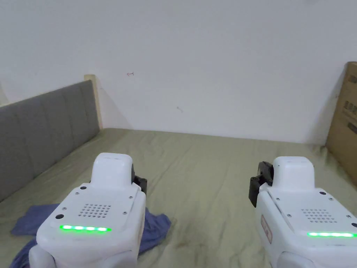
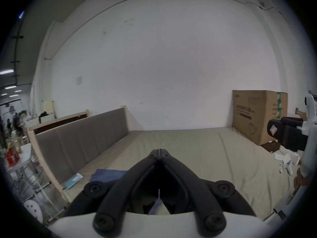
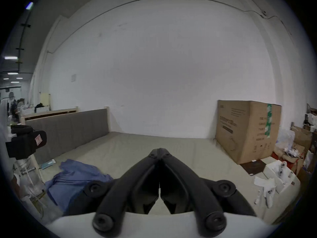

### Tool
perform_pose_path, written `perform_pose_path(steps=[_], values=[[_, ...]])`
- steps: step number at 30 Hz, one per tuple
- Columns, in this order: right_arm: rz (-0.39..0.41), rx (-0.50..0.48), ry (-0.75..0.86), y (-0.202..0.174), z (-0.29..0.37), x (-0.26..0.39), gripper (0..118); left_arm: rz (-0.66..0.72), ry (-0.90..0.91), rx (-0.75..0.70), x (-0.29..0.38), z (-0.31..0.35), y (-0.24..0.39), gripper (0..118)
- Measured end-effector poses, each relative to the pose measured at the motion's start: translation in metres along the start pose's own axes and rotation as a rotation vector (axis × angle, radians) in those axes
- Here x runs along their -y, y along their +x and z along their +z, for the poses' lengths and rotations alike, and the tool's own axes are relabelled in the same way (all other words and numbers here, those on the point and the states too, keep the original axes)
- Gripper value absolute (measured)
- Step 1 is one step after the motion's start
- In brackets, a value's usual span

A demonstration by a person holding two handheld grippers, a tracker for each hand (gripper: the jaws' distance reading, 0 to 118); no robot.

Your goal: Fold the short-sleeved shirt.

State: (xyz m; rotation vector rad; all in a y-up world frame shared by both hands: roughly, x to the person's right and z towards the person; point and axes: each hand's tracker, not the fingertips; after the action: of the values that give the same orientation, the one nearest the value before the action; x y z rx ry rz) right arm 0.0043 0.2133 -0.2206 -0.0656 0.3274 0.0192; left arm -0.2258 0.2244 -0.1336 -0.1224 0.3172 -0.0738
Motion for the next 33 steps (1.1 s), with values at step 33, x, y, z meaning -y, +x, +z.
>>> perform_pose_path(steps=[33], values=[[0.035,-0.283,-0.188,-0.114,-0.069,0.044,0,0.232,-0.817,-0.037,0.183,-0.199,-0.149,8]])
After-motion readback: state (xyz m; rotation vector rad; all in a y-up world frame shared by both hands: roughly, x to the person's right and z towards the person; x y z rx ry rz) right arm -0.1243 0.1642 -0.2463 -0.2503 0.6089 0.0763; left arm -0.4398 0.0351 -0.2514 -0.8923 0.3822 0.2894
